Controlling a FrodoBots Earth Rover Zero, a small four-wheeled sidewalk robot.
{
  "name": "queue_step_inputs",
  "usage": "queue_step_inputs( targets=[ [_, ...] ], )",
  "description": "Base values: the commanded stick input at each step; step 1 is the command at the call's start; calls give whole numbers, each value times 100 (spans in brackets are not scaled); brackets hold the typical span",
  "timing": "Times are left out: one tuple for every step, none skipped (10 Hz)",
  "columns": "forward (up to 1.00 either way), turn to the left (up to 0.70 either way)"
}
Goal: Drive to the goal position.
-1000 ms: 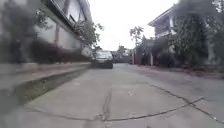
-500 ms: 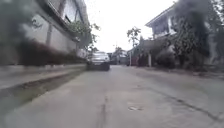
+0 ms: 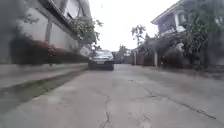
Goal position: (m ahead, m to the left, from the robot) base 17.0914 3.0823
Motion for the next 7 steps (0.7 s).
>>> queue_step_inputs(
  targets=[
    [100, -7],
    [100, -40],
    [100, -40],
    [100, -38],
    [100, -24],
    [100, -4],
    [100, 0]
  ],
)
